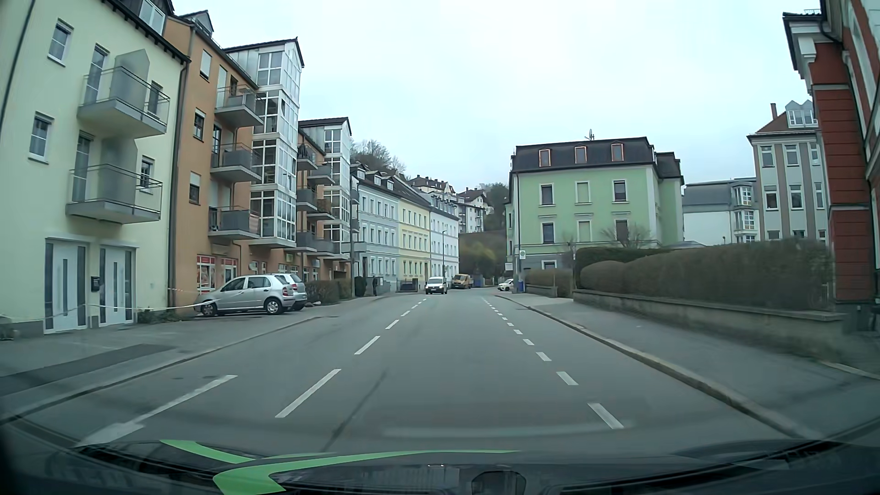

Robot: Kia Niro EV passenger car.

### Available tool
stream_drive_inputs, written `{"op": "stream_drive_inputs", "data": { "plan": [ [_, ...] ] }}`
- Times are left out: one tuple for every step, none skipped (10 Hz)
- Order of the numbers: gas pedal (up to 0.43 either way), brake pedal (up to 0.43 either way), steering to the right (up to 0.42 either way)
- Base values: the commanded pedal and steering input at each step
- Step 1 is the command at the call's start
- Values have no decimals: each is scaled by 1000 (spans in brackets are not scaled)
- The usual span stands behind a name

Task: Follow the waypoints while adhering to traffic rules and regulations

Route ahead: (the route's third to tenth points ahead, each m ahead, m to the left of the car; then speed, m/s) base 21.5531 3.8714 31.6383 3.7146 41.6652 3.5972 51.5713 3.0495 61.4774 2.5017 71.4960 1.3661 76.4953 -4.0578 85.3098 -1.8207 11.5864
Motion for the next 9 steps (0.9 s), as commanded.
{"op": "stream_drive_inputs", "data": {
  "plan": [
    [169, 0, 4],
    [169, 0, 4],
    [169, 0, 3],
    [169, 0, 3],
    [169, 0, 3],
    [169, 0, 2],
    [169, 0, 2],
    [169, 0, 2],
    [150, 0, 2]
  ]
}}
